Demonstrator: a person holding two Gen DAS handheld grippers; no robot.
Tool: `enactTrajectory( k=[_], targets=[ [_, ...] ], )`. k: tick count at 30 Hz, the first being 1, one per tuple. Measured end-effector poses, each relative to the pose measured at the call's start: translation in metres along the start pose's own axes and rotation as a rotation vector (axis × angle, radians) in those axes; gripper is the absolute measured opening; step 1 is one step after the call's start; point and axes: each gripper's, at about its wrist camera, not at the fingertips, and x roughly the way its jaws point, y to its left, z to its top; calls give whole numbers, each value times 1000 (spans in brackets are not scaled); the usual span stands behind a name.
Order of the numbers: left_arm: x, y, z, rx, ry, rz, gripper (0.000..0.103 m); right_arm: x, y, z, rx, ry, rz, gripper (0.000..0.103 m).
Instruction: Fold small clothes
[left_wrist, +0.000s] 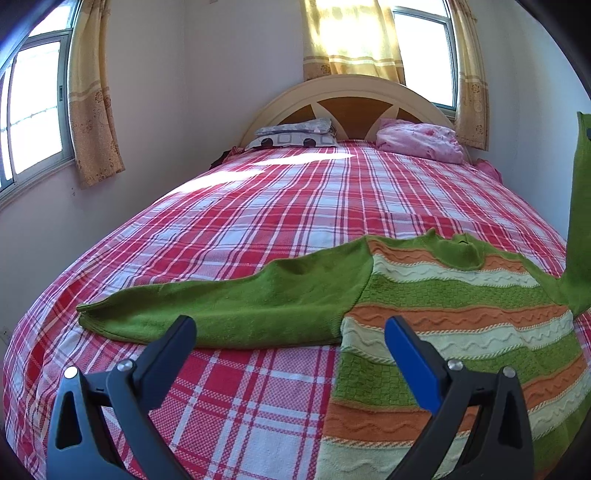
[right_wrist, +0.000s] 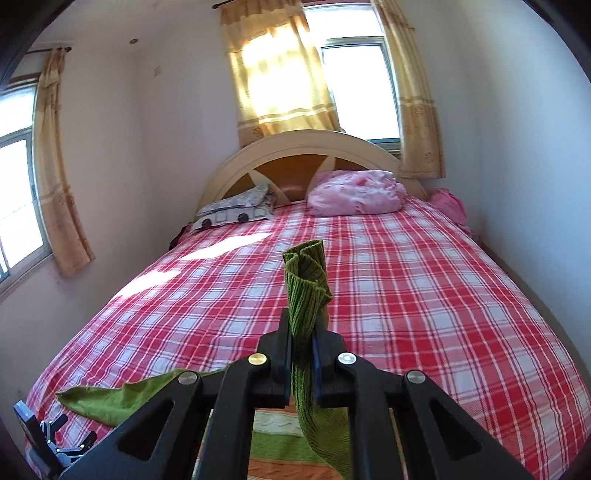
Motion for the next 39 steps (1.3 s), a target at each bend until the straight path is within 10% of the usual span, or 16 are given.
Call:
enactTrajectory(
  k=[11, 25, 29, 35, 39],
  targets=[
    [4, 28, -5, -46, 16, 27, 103, 69, 118, -45, -117, 89, 173, 8],
    [10, 31, -20, -22, 61, 52, 103, 174, 204, -213, -272, 411, 308, 10],
    [12, 30, -20, -15, 75, 52, 103, 162, 199, -224, -257, 465, 436, 58],
    [17, 21, -11, 8, 81, 35, 103, 112, 139, -210, -240, 426, 386, 58],
    [25, 2, -2, 20, 100, -52, 103, 85, 68, -204, -212, 394, 196, 58]
  ],
)
